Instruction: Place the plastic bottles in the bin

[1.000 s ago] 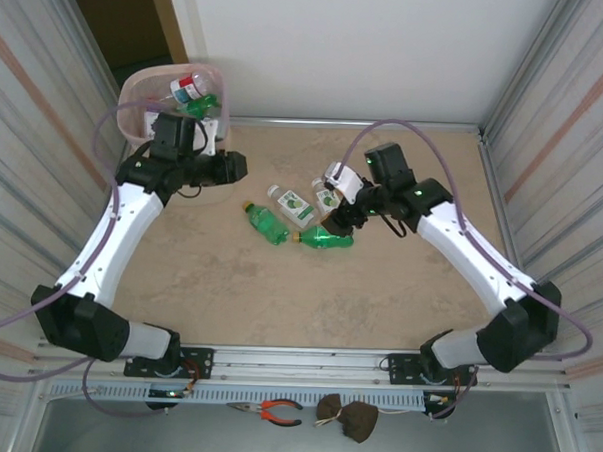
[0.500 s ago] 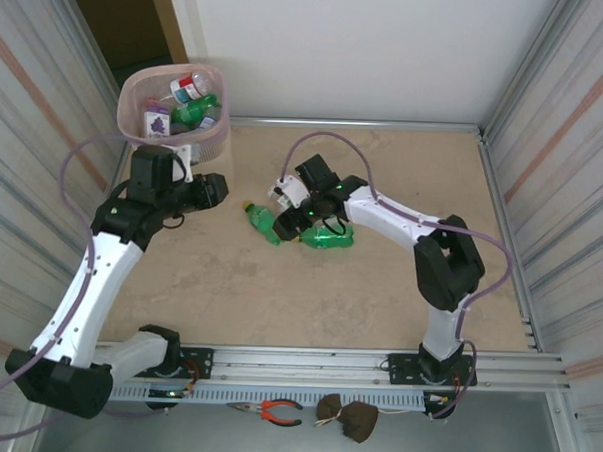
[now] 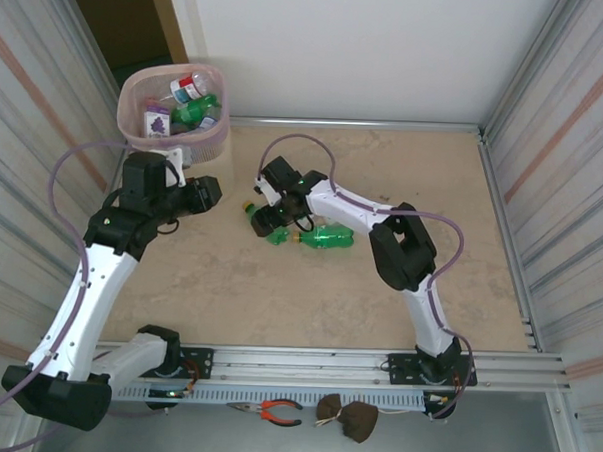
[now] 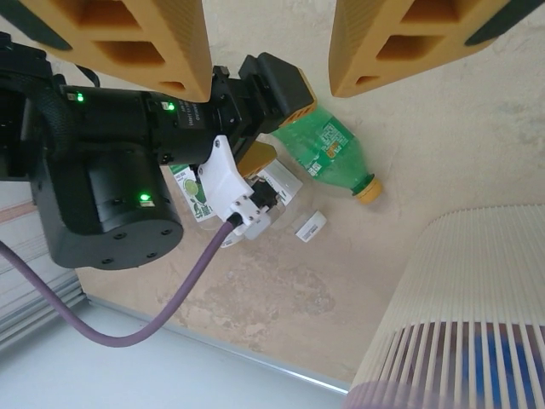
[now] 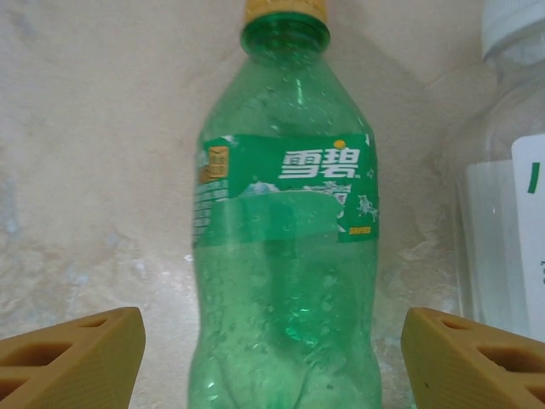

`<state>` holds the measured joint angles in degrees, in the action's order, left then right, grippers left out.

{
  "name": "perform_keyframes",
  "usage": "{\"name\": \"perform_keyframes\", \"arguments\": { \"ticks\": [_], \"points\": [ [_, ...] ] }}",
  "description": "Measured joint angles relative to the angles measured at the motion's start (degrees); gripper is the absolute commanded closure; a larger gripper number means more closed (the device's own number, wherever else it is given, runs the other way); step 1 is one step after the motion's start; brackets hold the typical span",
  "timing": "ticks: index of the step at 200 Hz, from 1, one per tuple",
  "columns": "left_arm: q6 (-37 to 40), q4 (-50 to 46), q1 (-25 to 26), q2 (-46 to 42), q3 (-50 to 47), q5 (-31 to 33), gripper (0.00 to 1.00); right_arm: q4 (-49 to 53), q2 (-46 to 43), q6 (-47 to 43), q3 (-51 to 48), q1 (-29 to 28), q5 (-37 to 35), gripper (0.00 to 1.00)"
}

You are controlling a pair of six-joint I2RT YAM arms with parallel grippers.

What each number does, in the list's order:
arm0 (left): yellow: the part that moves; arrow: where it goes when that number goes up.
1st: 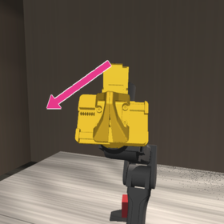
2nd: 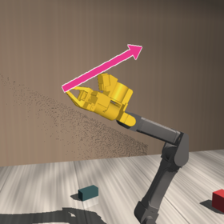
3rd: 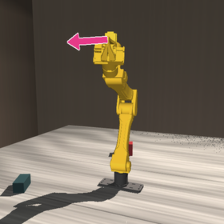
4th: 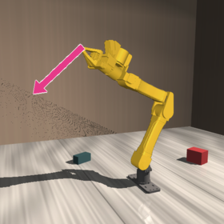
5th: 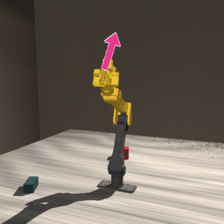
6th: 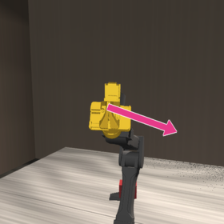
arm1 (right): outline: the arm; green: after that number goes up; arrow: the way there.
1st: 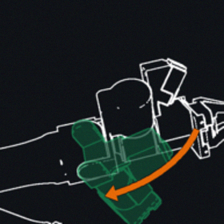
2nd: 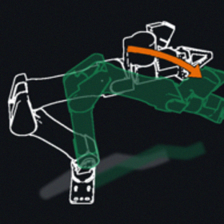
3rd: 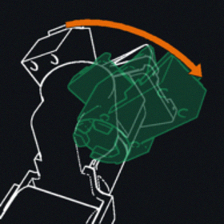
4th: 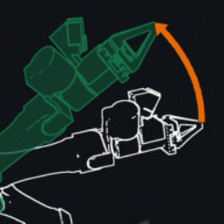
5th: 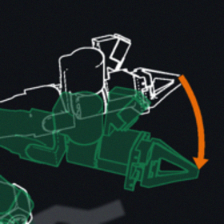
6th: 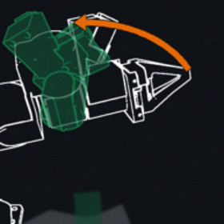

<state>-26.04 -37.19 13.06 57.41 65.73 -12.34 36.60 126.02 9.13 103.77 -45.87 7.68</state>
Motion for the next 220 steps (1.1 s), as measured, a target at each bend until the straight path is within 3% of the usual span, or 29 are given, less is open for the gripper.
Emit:
{"name": "perform_keyframes", "arguments": {
  "ticks": [77, 142, 220],
  "points": [
    [-1.33, 0.17, 0.00, 0.02, -0.72, -0.07, 0.59, 2.62, 5.29, 1.33, 1.51, -0.26, -0.81, 0.27],
    [-2.03, 0.20, 0.00, 0.02, -0.90, -0.24, 0.59, 2.69, 5.29, 2.40, 1.66, -0.42, -0.37, 0.37],
    [-2.99, 2.32, 0.00, 0.00, -1.79, -0.61, 0.57, 1.79, 0.09, 2.45, -1.99, -0.42, -0.46, 0.39]
  ]
}}
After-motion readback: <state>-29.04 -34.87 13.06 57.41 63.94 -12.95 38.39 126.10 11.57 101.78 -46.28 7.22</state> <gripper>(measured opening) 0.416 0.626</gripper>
